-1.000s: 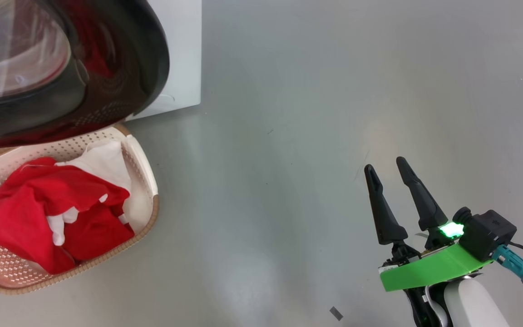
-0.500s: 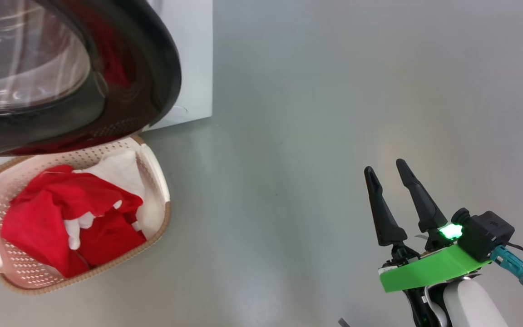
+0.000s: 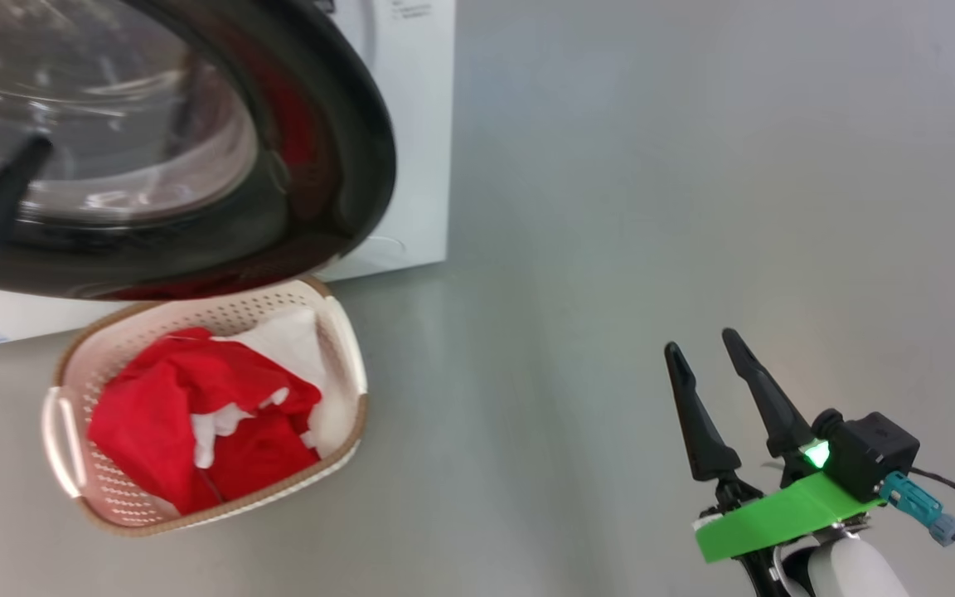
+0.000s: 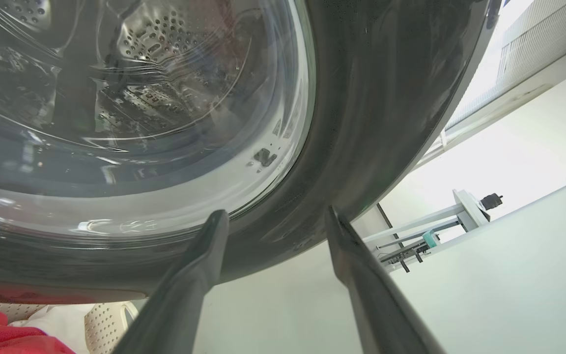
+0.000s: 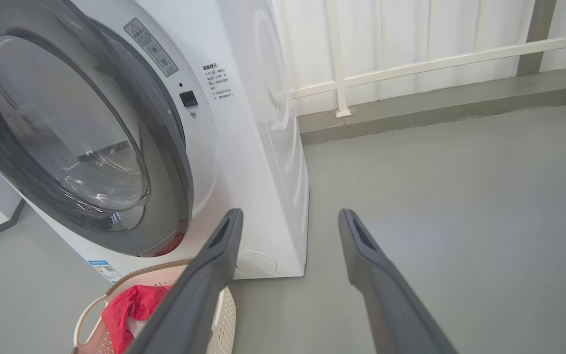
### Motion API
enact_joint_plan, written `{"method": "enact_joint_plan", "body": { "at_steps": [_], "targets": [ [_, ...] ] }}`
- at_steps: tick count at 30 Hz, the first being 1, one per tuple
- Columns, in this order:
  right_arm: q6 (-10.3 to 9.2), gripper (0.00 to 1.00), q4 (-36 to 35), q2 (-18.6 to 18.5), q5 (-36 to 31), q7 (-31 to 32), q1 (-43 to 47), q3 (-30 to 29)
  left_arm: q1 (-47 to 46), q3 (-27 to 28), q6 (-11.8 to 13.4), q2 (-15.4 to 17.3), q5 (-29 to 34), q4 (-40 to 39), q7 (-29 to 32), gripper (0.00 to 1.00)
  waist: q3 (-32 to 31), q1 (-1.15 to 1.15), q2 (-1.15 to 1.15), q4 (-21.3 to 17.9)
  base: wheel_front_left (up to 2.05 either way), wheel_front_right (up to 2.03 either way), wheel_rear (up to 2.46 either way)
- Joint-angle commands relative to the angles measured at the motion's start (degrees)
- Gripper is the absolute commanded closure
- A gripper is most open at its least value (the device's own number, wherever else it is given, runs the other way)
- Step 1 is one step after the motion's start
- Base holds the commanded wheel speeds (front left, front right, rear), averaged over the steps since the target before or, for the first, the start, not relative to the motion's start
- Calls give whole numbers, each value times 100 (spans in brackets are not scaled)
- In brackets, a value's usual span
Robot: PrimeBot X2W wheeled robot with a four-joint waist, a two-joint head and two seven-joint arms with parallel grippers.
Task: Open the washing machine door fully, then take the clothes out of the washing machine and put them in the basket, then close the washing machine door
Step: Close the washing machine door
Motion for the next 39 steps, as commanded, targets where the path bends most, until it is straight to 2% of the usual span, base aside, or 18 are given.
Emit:
{"method": "enact_joint_plan", "body": {
  "at_steps": [1, 9, 22, 32, 39],
  "targets": [
    [9, 0, -115, 14, -47, -27, 49, 107, -1, 242, -18, 248, -31, -143, -89, 0, -206, 0, 0, 208, 0, 0, 0],
    [9, 0, -41, 14, -128, -27, 202, 83, 763, 174, -18, 22, 14, -270, -567, 0, -440, 0, 0, 475, 0, 0, 0],
    [9, 0, 28, -36, -192, -27, 434, -26, 2072, 163, -18, -135, 173, -348, -1714, 0, -666, 0, 0, 668, 0, 0, 0],
    [9, 0, 23, -136, -152, -27, 654, -124, 2981, -167, -18, -132, 390, -335, -2902, 0, -813, 0, 0, 660, 0, 0, 0],
    [9, 0, 16, -173, -124, -27, 809, -247, 3261, -616, -18, -78, 635, -55, -3588, 0, -932, 0, 0, 688, 0, 0, 0]
  ]
}}
